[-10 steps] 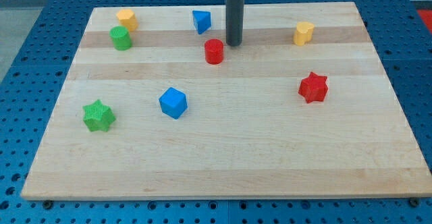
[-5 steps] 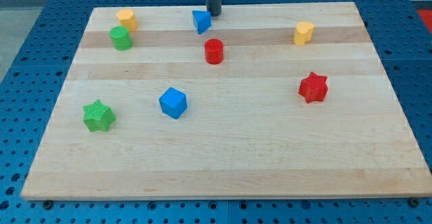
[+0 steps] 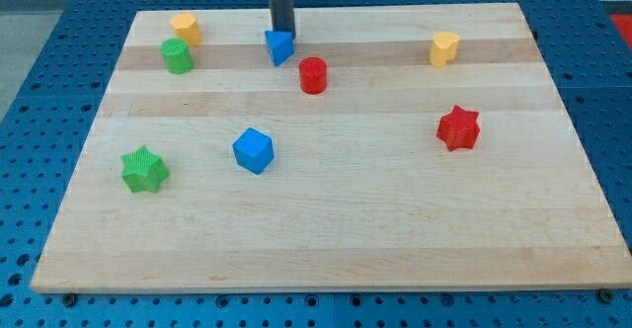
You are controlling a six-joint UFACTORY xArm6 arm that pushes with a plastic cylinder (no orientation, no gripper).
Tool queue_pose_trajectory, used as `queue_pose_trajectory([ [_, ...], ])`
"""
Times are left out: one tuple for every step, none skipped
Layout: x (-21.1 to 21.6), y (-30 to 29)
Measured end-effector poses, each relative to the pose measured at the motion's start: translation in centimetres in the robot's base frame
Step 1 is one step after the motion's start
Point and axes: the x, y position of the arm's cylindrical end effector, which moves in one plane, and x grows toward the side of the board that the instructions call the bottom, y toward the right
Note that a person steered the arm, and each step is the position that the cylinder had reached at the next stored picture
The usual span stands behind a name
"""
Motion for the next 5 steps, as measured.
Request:
queue_pose_trajectory([
  [2.3,-1.6],
  [4.1,-1.9],
  [5.9,-1.9],
  [8.1,-1.9],
  [9.7,-1.9],
])
